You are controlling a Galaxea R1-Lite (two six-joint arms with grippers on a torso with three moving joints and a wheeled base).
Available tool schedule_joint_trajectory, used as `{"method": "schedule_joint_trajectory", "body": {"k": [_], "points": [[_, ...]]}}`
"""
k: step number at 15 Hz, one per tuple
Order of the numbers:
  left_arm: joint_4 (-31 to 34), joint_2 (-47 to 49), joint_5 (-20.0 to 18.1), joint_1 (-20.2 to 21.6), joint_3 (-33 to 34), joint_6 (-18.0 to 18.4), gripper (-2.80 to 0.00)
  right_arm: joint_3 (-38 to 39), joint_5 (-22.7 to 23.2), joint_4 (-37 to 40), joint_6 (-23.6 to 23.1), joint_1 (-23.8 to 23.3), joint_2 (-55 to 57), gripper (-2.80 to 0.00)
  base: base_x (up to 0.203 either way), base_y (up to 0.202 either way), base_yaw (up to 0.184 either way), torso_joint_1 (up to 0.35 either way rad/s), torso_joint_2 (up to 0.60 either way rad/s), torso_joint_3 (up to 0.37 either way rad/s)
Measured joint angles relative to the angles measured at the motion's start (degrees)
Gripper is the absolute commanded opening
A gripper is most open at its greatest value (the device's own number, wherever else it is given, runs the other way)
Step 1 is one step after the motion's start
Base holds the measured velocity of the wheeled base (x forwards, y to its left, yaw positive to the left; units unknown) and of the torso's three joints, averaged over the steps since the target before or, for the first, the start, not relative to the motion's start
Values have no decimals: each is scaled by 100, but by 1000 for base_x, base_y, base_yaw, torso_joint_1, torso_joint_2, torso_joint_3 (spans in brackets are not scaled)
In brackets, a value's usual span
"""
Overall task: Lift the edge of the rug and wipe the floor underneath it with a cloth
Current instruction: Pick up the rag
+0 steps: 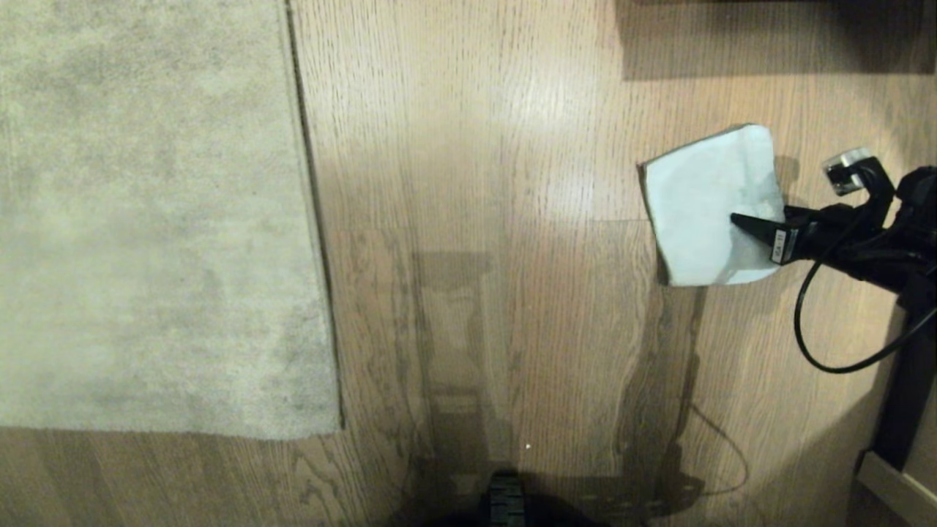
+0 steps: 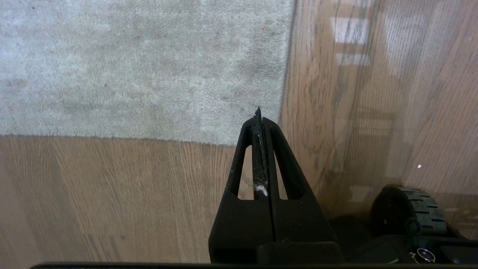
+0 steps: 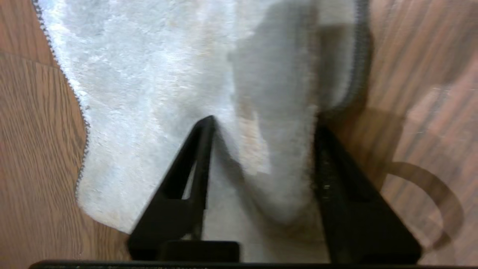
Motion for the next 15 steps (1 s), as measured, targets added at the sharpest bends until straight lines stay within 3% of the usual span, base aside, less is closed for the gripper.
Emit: {"method": "schedule_joint_trajectory", "body": {"k": [15], "points": [[-2,0,0,0,0,5,-280,89,-6,17,11,-81,-428,-280,0,0,0,0,0,0]]}}
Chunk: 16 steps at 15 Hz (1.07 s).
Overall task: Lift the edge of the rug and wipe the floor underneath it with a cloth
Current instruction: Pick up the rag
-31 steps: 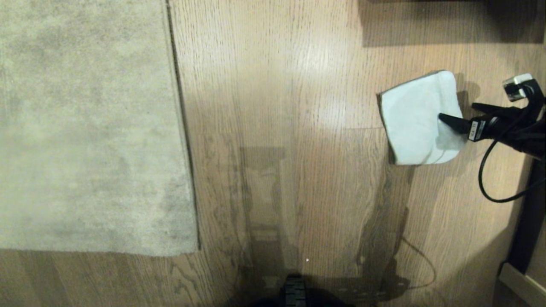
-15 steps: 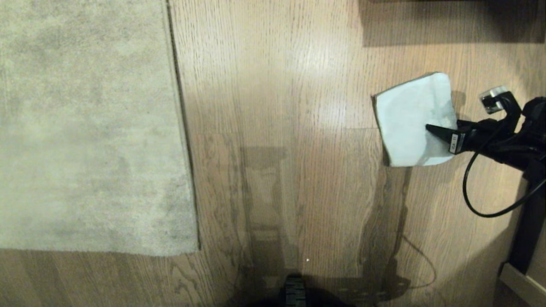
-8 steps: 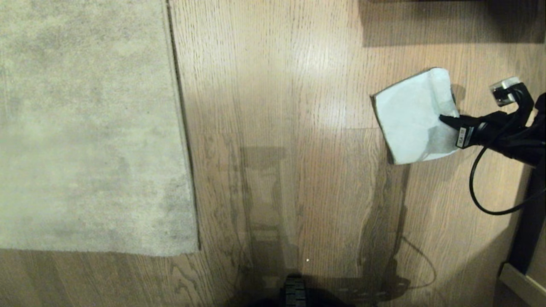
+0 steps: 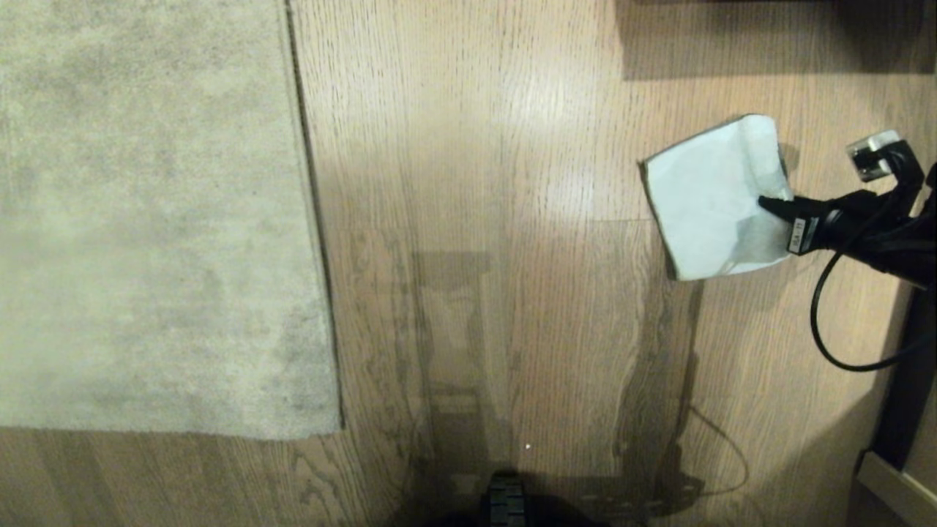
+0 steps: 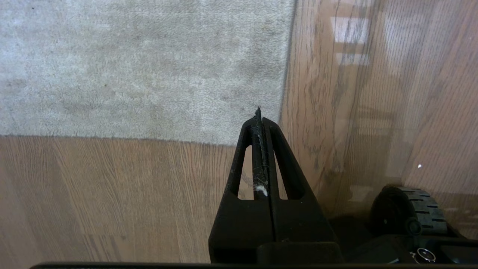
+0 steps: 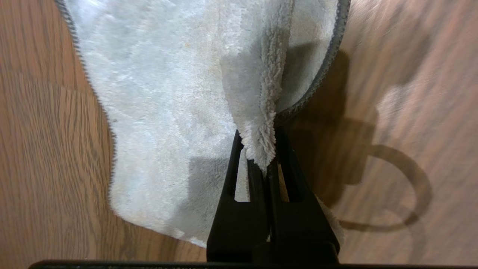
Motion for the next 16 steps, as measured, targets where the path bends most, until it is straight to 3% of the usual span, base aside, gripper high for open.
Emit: {"method": "schedule_joint_trajectory", "body": {"k": [10,16], "points": [[2,0,-2,0,0,-5,-280,-9,9,640,108,-231,-1200,-280,0,0,0,0,0,0],[-3,0,-2,0,0,-7,-280,586,9,756,387,-295,-2000,-280,0,0,0,0,0,0]]}}
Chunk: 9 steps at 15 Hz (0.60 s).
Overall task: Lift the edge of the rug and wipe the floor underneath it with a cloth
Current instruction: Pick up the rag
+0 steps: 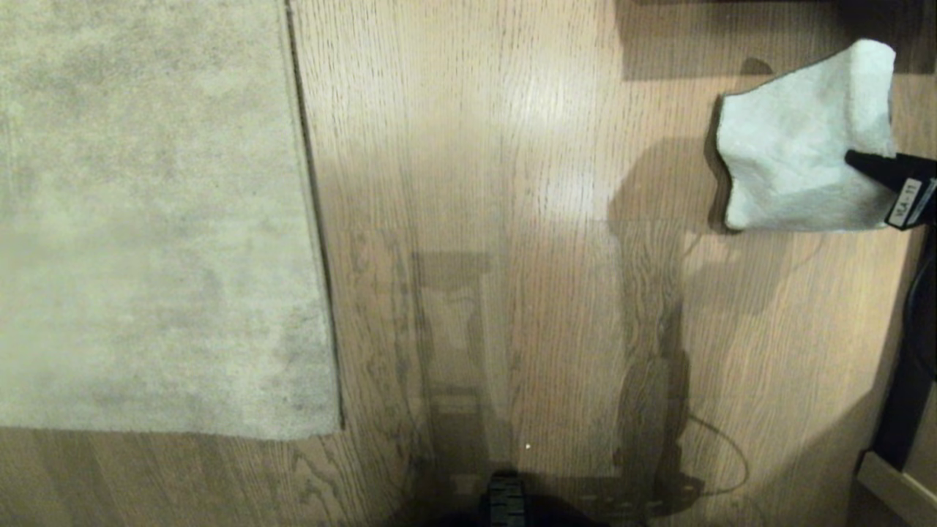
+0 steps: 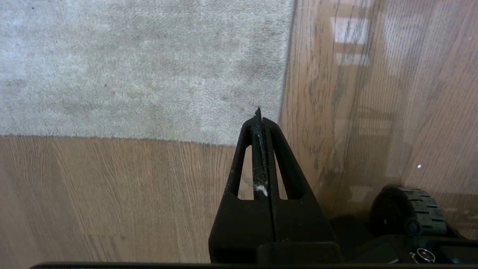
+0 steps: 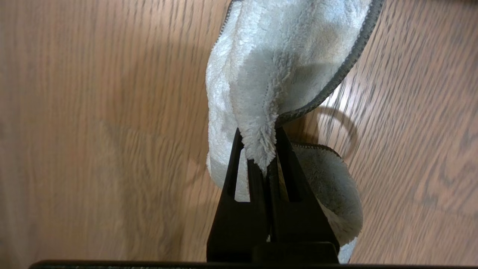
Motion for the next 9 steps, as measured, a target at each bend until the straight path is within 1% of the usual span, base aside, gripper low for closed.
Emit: {"method": "schedule_joint_trajectory", "body": {"k": [3,5,9], "points": [[2,0,0,0,0,4,-280,411,6,250,65,-13,-469,-280,0,0,0,0,0,0],[2,0,2,0,0,7,-280,770,2,280,182,-16,-778,-280,0,0,0,0,0,0],[2,0,0,0,0,2,-280,1451,-2,350,216,-16,-1337,-280,0,0,0,0,0,0]]}}
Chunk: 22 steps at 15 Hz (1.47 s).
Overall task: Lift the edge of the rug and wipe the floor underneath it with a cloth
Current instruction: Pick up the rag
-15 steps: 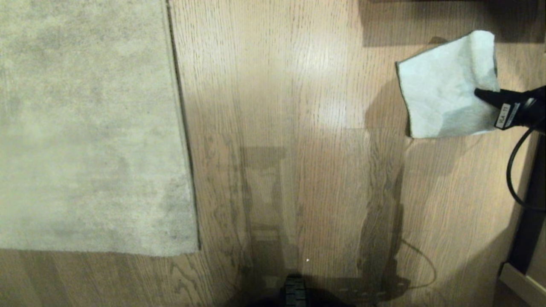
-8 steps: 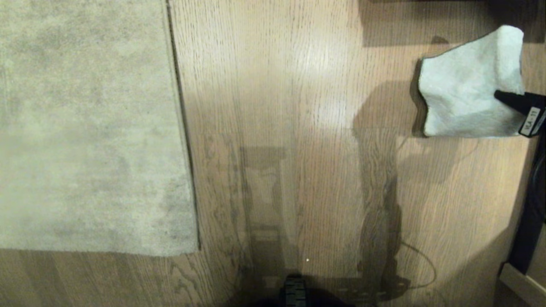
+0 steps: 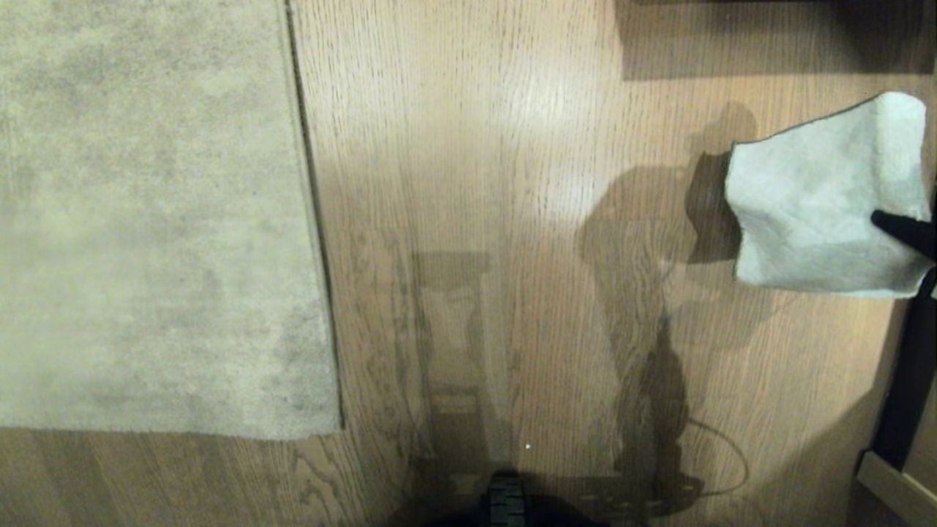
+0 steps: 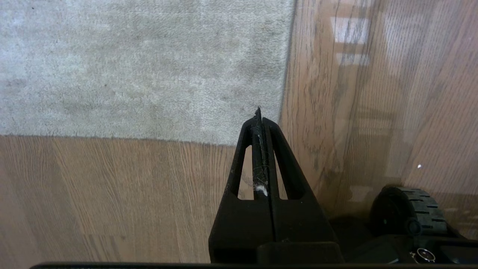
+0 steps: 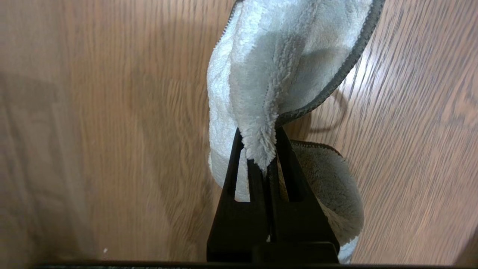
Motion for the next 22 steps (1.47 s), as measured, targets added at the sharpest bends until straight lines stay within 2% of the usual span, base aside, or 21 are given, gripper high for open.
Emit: {"method": "schedule_joint_trajectory", "body": {"k": [16,18,20,22], "points": [[0,0,2,0,0,0,-280,919,-61,872,-80,19,-1617,-280,0,0,0,0,0,0],[0,0,2,0,0,0,-280,1228,-258,855,-88,332,-1864,-280,0,0,0,0,0,0],[0,0,0,0,0,2,-280,1603,-714,861,-82,832,-2142,-280,0,0,0,0,0,0],[0,0,2,0,0,5,-280,2013,-1010,881,-47,1072,-2524,-280,0,0,0,0,0,0]]}}
